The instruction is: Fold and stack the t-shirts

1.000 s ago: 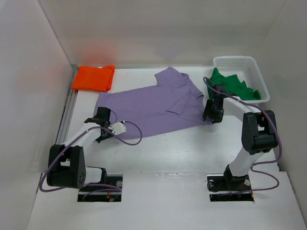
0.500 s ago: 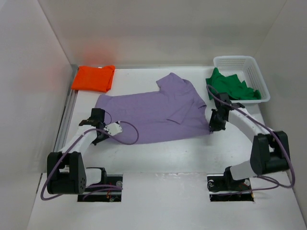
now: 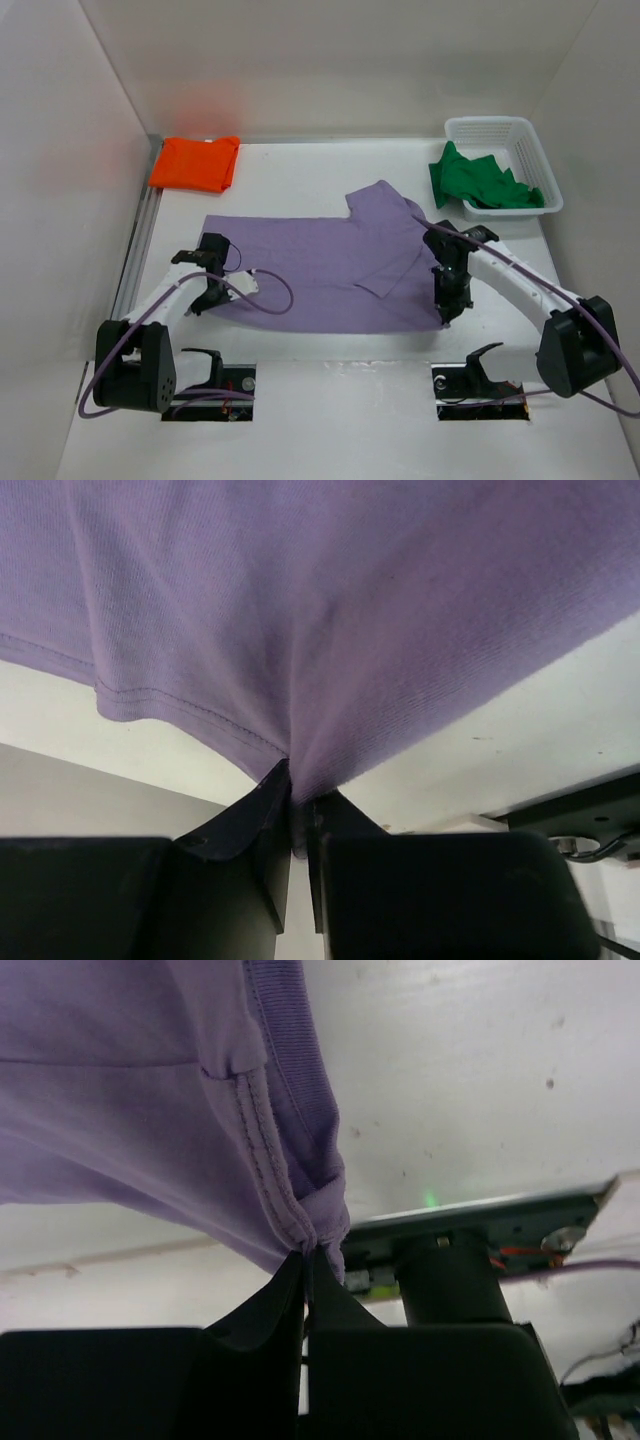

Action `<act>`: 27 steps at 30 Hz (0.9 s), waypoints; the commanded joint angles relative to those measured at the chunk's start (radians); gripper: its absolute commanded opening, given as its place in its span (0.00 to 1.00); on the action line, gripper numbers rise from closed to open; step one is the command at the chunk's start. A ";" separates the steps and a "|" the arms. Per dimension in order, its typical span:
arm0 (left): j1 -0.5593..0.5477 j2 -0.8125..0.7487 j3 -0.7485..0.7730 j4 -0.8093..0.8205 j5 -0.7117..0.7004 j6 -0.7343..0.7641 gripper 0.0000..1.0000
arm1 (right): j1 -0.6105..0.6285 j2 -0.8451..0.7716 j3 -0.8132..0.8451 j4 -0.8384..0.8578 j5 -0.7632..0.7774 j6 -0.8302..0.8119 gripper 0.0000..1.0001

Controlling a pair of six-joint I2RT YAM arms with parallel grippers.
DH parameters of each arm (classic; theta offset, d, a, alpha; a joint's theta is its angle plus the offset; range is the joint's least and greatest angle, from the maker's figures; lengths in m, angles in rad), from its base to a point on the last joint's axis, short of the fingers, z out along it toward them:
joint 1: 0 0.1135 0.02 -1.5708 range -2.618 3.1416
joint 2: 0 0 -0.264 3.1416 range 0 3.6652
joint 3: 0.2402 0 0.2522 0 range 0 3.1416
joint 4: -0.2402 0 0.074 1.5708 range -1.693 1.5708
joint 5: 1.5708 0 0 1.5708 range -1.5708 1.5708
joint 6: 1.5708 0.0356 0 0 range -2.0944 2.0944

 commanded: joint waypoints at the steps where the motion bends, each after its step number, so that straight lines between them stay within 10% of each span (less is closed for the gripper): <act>1: -0.025 -0.024 0.010 -0.042 -0.035 -0.028 0.08 | 0.032 -0.009 0.042 -0.169 0.018 0.039 0.03; 5: -0.068 -0.011 -0.005 -0.075 -0.065 -0.054 0.13 | 0.035 -0.045 0.029 -0.228 0.021 0.057 0.11; 12: 0.028 -0.018 0.068 -0.230 -0.102 -0.025 0.50 | 0.020 -0.058 0.169 -0.261 0.032 -0.007 0.41; 20: 0.266 0.105 0.573 0.074 0.071 -0.165 0.60 | 0.003 0.196 0.643 0.008 0.067 -0.172 0.43; 27: 0.237 0.421 0.763 0.154 0.255 -0.482 0.59 | -0.037 0.603 1.012 0.351 0.064 -0.202 0.36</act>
